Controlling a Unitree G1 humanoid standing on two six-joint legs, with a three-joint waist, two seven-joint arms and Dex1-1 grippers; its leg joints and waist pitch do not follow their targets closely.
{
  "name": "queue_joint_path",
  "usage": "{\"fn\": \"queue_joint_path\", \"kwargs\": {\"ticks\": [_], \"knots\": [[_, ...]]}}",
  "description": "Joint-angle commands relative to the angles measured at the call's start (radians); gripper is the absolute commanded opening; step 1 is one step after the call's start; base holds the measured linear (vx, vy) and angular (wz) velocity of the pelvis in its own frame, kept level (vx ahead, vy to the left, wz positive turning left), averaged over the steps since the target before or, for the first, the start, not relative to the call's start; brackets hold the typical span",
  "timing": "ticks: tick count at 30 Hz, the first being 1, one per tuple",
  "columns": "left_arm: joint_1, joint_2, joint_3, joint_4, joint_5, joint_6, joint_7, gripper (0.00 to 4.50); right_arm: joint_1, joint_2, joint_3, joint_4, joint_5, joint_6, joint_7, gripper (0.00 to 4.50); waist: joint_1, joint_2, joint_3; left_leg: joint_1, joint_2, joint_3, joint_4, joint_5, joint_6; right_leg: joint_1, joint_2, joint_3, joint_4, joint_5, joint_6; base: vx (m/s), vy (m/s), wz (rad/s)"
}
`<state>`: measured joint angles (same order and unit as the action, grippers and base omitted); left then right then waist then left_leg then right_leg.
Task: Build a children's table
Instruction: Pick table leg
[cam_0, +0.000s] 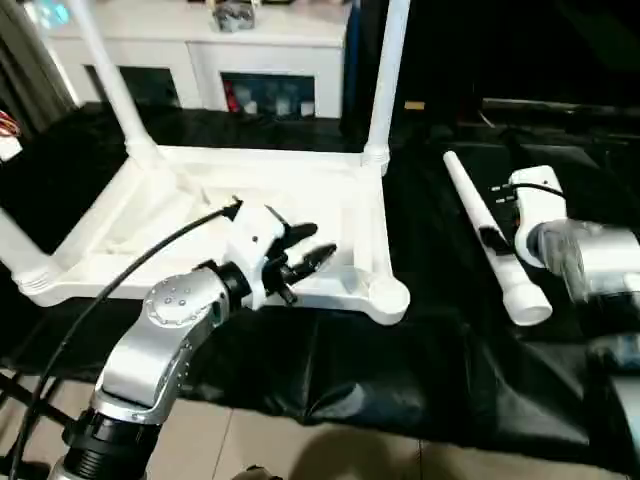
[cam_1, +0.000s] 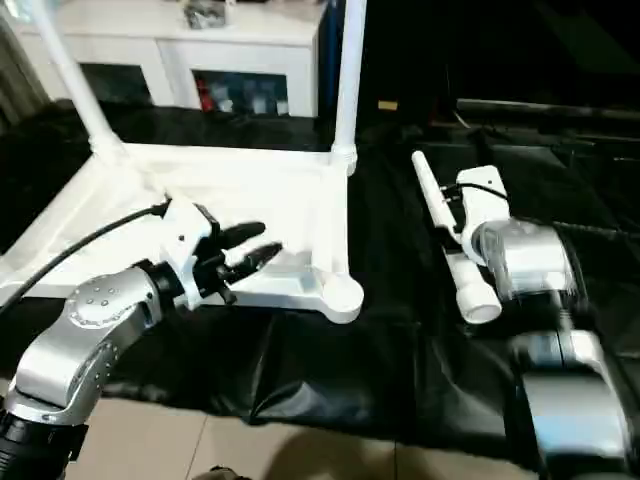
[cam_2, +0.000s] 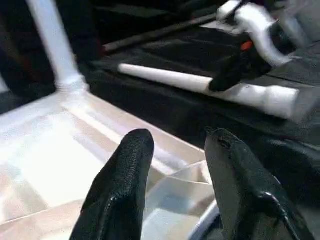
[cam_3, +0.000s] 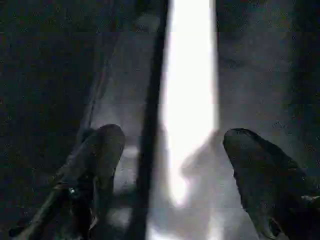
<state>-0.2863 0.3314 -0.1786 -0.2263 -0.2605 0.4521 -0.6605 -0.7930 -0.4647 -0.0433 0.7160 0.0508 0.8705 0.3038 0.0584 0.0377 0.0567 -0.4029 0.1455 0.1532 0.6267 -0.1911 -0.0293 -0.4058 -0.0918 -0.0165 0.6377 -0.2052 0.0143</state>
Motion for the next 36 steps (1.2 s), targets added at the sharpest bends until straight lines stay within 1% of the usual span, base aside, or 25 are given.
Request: {"fn": "queue_joint_path", "kwargs": {"ticks": [1, 2, 3, 4, 5, 6, 7, 8, 9, 10, 12, 14, 17, 18, 19, 20, 24, 25, 28, 30, 32, 33, 34, 35, 36], "knots": [[0.009, 0.028, -0.016, -0.06, -0.05, 0.036, -0.059, 2.05, -0.021, 0.001, -0.014, 0.067, 0.015, 0.006, 0.018, 3.63, 0.008, -0.021, -0.085, 0.013, 0.043, -0.003, -0.062, -0.001, 0.065, 0.055, -0.035, 0.019, -0.052, 0.123, -0.286, 0.057, -0.017, -0.01], [0.014, 0.041, -0.021, -0.079, -0.072, 0.052, -0.085, 2.05, -0.023, -0.002, -0.005, 0.086, 0.008, 0.007, 0.022, 3.63, 0.011, -0.022, -0.083, 0.01, 0.043, 0.0, -0.061, 0.021, 0.085, 0.056, -0.036, 0.017, -0.05, 0.15, -0.307, 0.0, 0.0, 0.0], [0.017, 0.05, -0.025, -0.091, -0.085, 0.061, -0.102, 2.05, -0.026, -0.005, 0.002, 0.102, 0.004, 0.006, 0.025, 3.63, 0.015, -0.022, -0.081, 0.012, 0.045, 0.001, -0.061, 0.008, 0.094, 0.054, -0.035, 0.015, -0.051, 0.131, -0.314, 0.0, 0.0, 0.0], [0.021, 0.065, -0.029, -0.111, -0.108, 0.082, -0.127, 2.05, -0.027, -0.009, 0.006, 0.115, 0.003, 0.012, 0.032, 3.63, 0.014, -0.021, -0.079, 0.014, 0.046, 0.002, -0.061, -0.006, 0.095, 0.053, -0.034, 0.015, -0.052, 0.108, -0.318, 0.0, 0.0, 0.0], [0.025, 0.078, -0.033, -0.126, -0.125, 0.1, -0.146, 2.05, -0.036, -0.013, 0.014, 0.141, -0.001, 0.013, 0.04, 3.63, 0.016, -0.017, -0.076, 0.015, 0.049, 0.003, -0.064, -0.038, 0.087, 0.052, -0.034, 0.014, -0.054, 0.055, -0.321, 0.0, 0.0, 0.0], [0.027, 0.089, -0.036, -0.135, -0.132, 0.11, -0.159, 2.05, -0.039, -0.018, 0.021, 0.158, -0.009, 0.015, 0.04, 3.63, 0.017, -0.017, -0.071, 0.019, 0.052, 0.005, -0.068, -0.081, 0.071, 0.048, -0.033, 0.014, -0.062, -0.007, -0.316, 0.0, 0.0, 0.0], [0.028, 0.096, -0.038, -0.139, -0.131, 0.109, -0.167, 2.05, -0.043, -0.02, 0.02, 0.176, -0.012, 0.013, 0.041, 3.63, 0.016, -0.017, -0.069, 0.02, 0.053, 0.005, -0.07, -0.102, 0.062, 0.048, -0.033, 0.015, -0.063, -0.037, -0.312, 0.0, 0.0, 0.0], [0.028, 0.098, -0.039, -0.141, -0.13, 0.107, -0.17, 2.05, -0.047, -0.02, 0.016, 0.184, -0.01, 0.012, 0.043, 3.46, 0.015, -0.017, -0.067, 0.023, 0.056, 0.007, -0.073, -0.137, 0.044, 0.046, -0.034, 0.016, -0.068, -0.087, -0.299, 0.0, 0.0, 0.0], [0.027, 0.1, -0.039, -0.138, -0.127, 0.106, -0.171, 2.05, -0.049, -0.023, 0.017, 0.196, -0.012, 0.008, 0.048, 3.36, 0.015, -0.014, -0.065, 0.024, 0.056, 0.008, -0.076, -0.157, 0.033, 0.045, -0.033, 0.016, -0.07, -0.116, -0.293, 0.0, 0.0, 0.0], [0.026, 0.102, -0.039, -0.136, -0.125, 0.106, -0.172, 2.05, -0.051, -0.023, 0.016, 0.205, -0.014, 0.007, 0.05, 3.36, 0.013, -0.015, -0.063, 0.028, 0.059, 0.012, -0.078, -0.2, 0.007, 0.041, -0.032, 0.018, -0.076, -0.168, -0.277, 0.0, 0.0, 0.0], [0.02, 0.102, -0.038, -0.128, -0.117, 0.103, -0.171, 2.05, -0.054, -0.025, 0.014, 0.216, -0.016, 0.004, 0.054, 3.15, 0.011, -0.014, -0.062, 0.032, 0.06, 0.01, -0.084, -0.246, -0.03, 0.039, -0.033, 0.019, -0.079, -0.217, -0.248, 0.0, 0.0, 0.0], [0.013, 0.107, -0.037, -0.123, -0.109, 0.1, -0.165, 2.05, -0.06, -0.028, 0.014, 0.231, -0.019, -0.002, 0.058, 3.04, 0.009, -0.016, -0.061, 0.033, 0.059, 0.01, -0.086, -0.269, -0.042, 0.036, -0.033, 0.021, -0.082, -0.238, -0.237, 0.0, 0.0, 0.0], [0.005, 0.114, -0.03, -0.118, -0.112, 0.104, -0.154, 2.05, -0.07, -0.031, 0.01, 0.258, -0.018, -0.02, 0.057, 2.7, 0.01, -0.014, -0.064, 0.028, 0.057, 0.009, -0.085, -0.242, -0.043, 0.039, -0.034, 0.021, -0.079, -0.209, -0.232, 0.0, 0.0, 0.0], [0.003, 0.113, -0.028, -0.113, -0.113, 0.101, -0.154, 2.05, -0.073, -0.031, 0.007, 0.266, -0.016, -0.027, 0.054, 2.59, 0.011, -0.011, -0.065, 0.028, 0.057, 0.009, -0.084, -0.233, -0.042, 0.039, -0.035, 0.021, -0.078, -0.197, -0.232, 0.0, 0.0, 0.0], [0.002, 0.112, -0.028, -0.112, -0.112, 0.099, -0.153, 2.05, -0.073, -0.031, 0.006, 0.266, -0.015, -0.028, 0.052, 2.59, 0.011, -0.012, -0.065, 0.027, 0.057, 0.01, -0.083, -0.226, -0.041, 0.04, -0.034, 0.021, -0.078, -0.186, -0.234, 0.0, 0.0, 0.0], [0.002, 0.11, -0.027, -0.108, -0.109, 0.094, -0.15, 2.05, -0.074, -0.031, -0.002, 0.267, -0.011, -0.033, 0.045, 2.39, 0.011, -0.011, -0.066, 0.026, 0.056, 0.01, -0.083, -0.213, -0.038, 0.041, -0.032, 0.02, -0.075, -0.162, -0.238, 0.0, 0.0, 0.0], [-0.002, 0.104, -0.028, -0.098, -0.103, 0.088, -0.145, 2.05, -0.074, -0.033, -0.003, 0.269, -0.011, -0.037, 0.05, 2.19, 0.013, -0.01, -0.071, 0.024, 0.056, 0.012, -0.078, -0.171, -0.023, 0.046, -0.031, 0.018, -0.069, -0.089, -0.26, 0.0, 0.0, 0.0], [-0.005, 0.101, -0.028, -0.094, -0.098, 0.082, -0.14, 2.05, -0.073, -0.034, -0.004, 0.27, -0.01, -0.039, 0.051, 2.0, 0.013, -0.011, -0.07, 0.023, 0.055, 0.012, -0.078, -0.168, -0.019, 0.047, -0.031, 0.018, -0.069, -0.082, -0.262, 0.0, 0.0, 0.0], [-0.012, 0.094, -0.024, -0.088, -0.094, 0.079, -0.125, 2.05, -0.067, -0.034, -0.01, 0.276, -0.011, -0.071, 0.042, 1.91, 0.015, -0.009, -0.07, 0.024, 0.056, 0.012, -0.078, -0.174, -0.014, 0.046, -0.032, 0.017, -0.07, -0.089, -0.271, 0.0, 0.0, 0.0], [-0.013, 0.087, -0.02, -0.085, -0.087, 0.079, -0.103, 2.05, -0.058, -0.036, -0.018, 0.275, -0.008, -0.102, 0.032, 1.87, 0.013, -0.007, -0.067, 0.026, 0.057, 0.012, -0.08, -0.209, -0.024, 0.044, -0.033, 0.018, -0.073, -0.131, -0.266, 0.0, 0.0, 0.0], [-0.015, 0.077, -0.018, -0.073, -0.079, 0.068, -0.085, 2.05, -0.044, -0.038, -0.035, 0.248, 0.003, -0.119, 0.02, 1.84, 0.012, -0.008, -0.066, 0.026, 0.057, 0.011, -0.081, -0.223, -0.028, 0.044, -0.033, 0.018, -0.076, -0.149, -0.259, 0.0, 0.0, 0.0], [-0.02, 0.063, -0.013, -0.061, -0.077, 0.063, -0.071, 2.05, -0.037, -0.036, -0.055, 0.228, 0.017, -0.124, 0.013, 1.84, 0.01, -0.006, -0.066, 0.027, 0.056, 0.011, -0.082, -0.229, -0.033, 0.044, -0.032, 0.019, -0.077, -0.16, -0.249, 0.0, 0.0, 0.0], [-0.028, 0.042, -0.005, -0.048, -0.078, 0.065, -0.046, 2.05, -0.03, -0.034, -0.083, 0.205, 0.035, -0.136, 0.001, 1.83, 0.01, -0.008, -0.068, 0.027, 0.057, 0.011, -0.082, -0.22, -0.033, 0.045, -0.032, 0.019, -0.077, -0.146, -0.247, 0.0, 0.0, 0.0], [-0.051, 0.0, 0.013, -0.02, -0.077, 0.059, 0.0, 2.05, -0.01, -0.022, -0.145, 0.144, 0.082, -0.187, -0.003, 1.83, 0.009, -0.003, -0.067, 0.027, 0.057, 0.011, -0.082, -0.222, -0.034, 0.045, -0.032, 0.02, -0.078, -0.141, -0.245, 0.0, 0.0, 0.0], [-0.067, -0.028, 0.026, 0.0, -0.077, 0.055, 0.031, 2.05, 0.005, -0.012, -0.188, 0.101, 0.115, -0.224, -0.006, 1.83, 0.009, -0.006, -0.068, 0.033, 0.057, 0.016, -0.079, -0.235, -0.031, 0.042, -0.03, 0.023, -0.083, -0.132, -0.236, 0.0, 0.0, 0.0]]}}
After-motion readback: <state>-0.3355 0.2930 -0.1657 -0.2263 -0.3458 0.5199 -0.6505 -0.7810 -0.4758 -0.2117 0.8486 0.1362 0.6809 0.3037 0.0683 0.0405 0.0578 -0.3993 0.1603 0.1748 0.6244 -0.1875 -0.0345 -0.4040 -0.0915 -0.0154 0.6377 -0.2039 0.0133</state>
